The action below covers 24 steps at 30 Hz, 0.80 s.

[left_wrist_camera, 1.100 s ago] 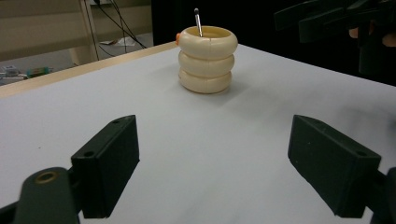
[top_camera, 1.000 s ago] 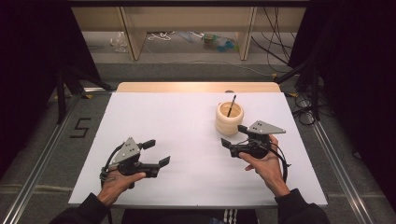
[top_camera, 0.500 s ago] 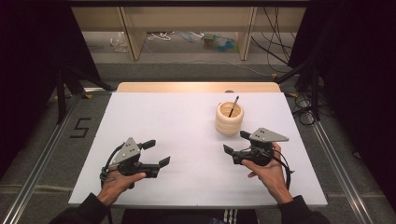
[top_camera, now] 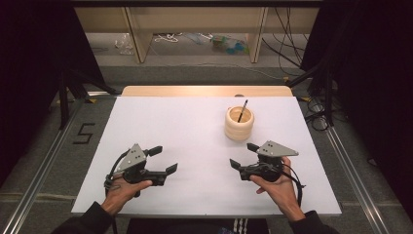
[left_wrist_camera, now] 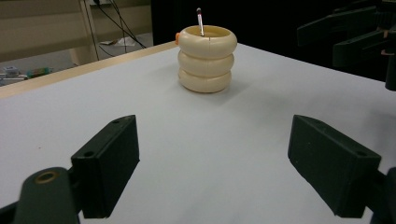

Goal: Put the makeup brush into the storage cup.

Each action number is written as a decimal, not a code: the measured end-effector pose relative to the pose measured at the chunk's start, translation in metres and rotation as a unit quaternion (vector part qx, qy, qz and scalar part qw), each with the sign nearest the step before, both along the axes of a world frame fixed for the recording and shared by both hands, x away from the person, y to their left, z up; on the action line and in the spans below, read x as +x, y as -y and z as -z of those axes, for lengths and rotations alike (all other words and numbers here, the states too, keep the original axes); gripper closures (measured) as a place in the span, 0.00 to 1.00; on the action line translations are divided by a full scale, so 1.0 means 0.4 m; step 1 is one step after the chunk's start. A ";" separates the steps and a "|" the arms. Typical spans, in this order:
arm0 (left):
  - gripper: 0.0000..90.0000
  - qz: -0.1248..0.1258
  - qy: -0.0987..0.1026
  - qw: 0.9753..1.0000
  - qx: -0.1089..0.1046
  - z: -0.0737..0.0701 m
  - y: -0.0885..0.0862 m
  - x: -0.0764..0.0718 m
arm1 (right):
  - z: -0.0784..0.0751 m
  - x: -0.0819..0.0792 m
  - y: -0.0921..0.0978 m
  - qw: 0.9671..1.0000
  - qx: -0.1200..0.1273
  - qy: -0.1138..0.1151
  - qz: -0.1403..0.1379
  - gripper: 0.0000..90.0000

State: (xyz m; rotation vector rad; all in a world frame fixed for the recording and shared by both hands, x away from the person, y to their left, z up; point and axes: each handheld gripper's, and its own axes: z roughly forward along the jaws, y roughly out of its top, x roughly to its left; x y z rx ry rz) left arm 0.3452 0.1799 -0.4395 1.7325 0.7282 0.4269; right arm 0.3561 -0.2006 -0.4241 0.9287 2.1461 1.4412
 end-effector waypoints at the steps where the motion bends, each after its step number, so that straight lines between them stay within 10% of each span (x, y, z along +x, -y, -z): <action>1: 0.18 0.000 0.000 1.000 0.000 0.000 0.000 0.000 | 0.000 -0.003 -0.002 1.000 0.000 0.000 0.001 0.18; 24: 0.18 0.003 0.004 1.000 0.003 0.001 0.002 0.000 | 0.005 -0.024 0.009 1.000 0.017 -0.008 0.003 0.18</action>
